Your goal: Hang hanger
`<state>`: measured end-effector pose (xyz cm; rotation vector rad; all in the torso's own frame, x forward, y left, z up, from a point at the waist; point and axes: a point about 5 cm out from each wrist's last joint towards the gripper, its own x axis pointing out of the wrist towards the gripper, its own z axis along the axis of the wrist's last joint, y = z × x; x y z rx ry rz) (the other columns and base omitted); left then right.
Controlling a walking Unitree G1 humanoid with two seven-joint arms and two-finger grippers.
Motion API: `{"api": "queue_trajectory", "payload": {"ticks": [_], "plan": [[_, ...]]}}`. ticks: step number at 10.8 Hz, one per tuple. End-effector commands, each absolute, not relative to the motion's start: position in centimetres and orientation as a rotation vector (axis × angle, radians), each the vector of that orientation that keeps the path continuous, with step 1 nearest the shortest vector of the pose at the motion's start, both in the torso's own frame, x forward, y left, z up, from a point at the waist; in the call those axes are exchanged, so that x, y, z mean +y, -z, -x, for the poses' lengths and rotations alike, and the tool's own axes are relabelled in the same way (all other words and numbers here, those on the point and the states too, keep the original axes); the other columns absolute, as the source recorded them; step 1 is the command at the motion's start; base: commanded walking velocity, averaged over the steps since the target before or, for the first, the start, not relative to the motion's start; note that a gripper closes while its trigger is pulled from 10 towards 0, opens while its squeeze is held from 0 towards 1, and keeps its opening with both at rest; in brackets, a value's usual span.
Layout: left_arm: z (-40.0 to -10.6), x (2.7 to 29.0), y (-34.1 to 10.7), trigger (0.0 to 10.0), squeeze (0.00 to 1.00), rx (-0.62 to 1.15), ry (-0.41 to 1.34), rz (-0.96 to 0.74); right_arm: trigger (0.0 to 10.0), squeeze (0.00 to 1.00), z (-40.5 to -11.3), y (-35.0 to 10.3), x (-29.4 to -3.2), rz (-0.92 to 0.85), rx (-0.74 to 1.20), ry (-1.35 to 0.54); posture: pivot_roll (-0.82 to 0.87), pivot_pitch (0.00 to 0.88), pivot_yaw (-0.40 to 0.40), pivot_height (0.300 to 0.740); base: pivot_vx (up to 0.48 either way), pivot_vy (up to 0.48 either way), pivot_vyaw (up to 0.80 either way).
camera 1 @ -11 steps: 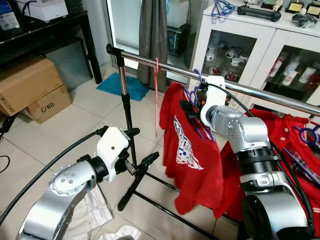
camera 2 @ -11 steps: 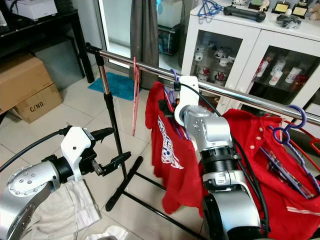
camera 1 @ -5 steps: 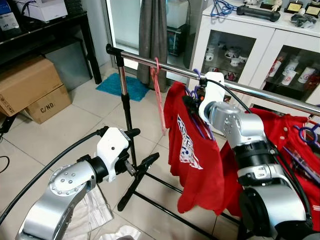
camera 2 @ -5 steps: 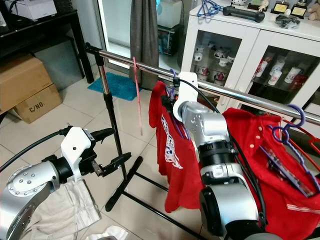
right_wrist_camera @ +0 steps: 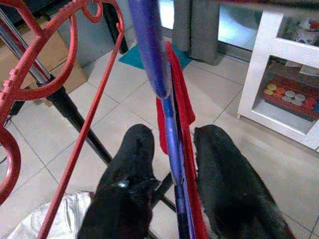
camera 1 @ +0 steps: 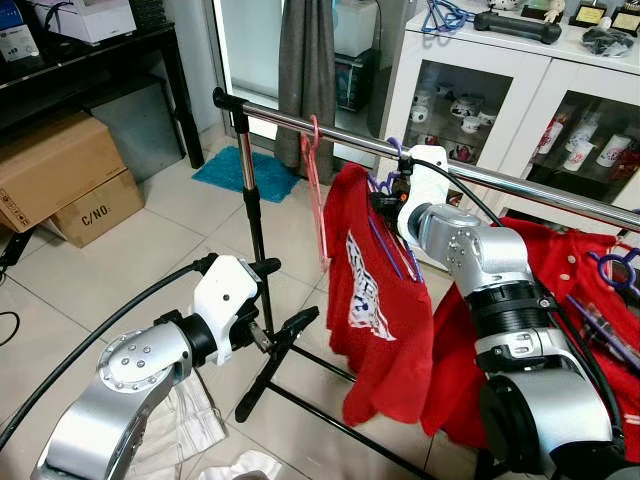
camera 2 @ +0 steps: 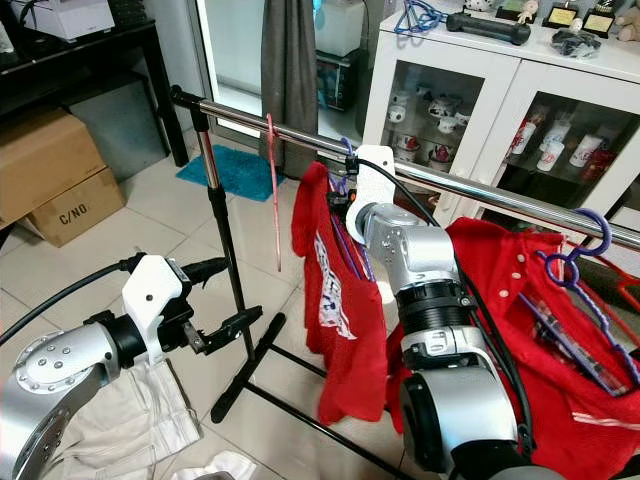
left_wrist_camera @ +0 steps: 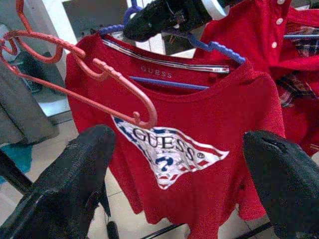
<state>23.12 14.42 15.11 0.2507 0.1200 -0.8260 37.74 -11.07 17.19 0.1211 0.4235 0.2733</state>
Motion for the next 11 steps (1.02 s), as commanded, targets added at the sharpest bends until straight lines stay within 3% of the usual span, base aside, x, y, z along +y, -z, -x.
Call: {"api": "queue_trajectory", "payload": {"ticks": [1, 7, 8, 9, 10, 11], "plan": [[-22.9, 14.2, -15.0, 10.0, 0.9, 0.127, 0.84, -0.254, 0.0, 0.0, -37.4, -17.1, -11.6, -0.099, 0.425, -0.27, 0.11, 0.0, -0.006, 0.74, 0.0, 0.0, 0.0], [-23.0, 14.4, -15.0, 10.0, 0.9, 0.129, 0.841, -0.261, 0.0, 0.0, -34.8, -18.3, -13.3, -0.071, 0.341, -0.323, 0.1, 0.0, 0.002, 0.74, 0.0, 0.0, 0.0], [-23.0, 14.3, -15.0, 10.0, 0.9, 0.126, 0.842, -0.262, 7.7, 0.0, -34.7, -18.3, -12.9, -0.053, 0.345, -0.33, 0.1, 0.0, 0.001, 0.74, 0.0, 0.0, 0.0], [-23.0, 14.3, -15.0, 10.0, 0.9, 0.126, 0.84, -0.264, 10.0, 0.0, -34.5, -18.6, -12.2, -0.006, 0.316, -0.377, 0.11, 0.0, -0.004, 0.74, 0.0, 0.0, 0.0], [-22.9, 14.3, -15.0, 10.0, 0.9, 0.126, 0.838, -0.266, 10.0, 1.0, -34.3, -18.7, -11.5, 0.024, 0.314, -0.397, 0.11, 0.0, -0.01, 0.74, 0.0, 0.0, 0.0], [-22.9, 14.3, -15.0, 10.0, 0.9, 0.125, 0.834, -0.267, 10.0, 1.0, -34.3, -18.6, -11.2, 0.042, 0.319, -0.399, 0.11, 0.0, -0.012, 0.74, 0.0, 0.0, 0.0]]}}
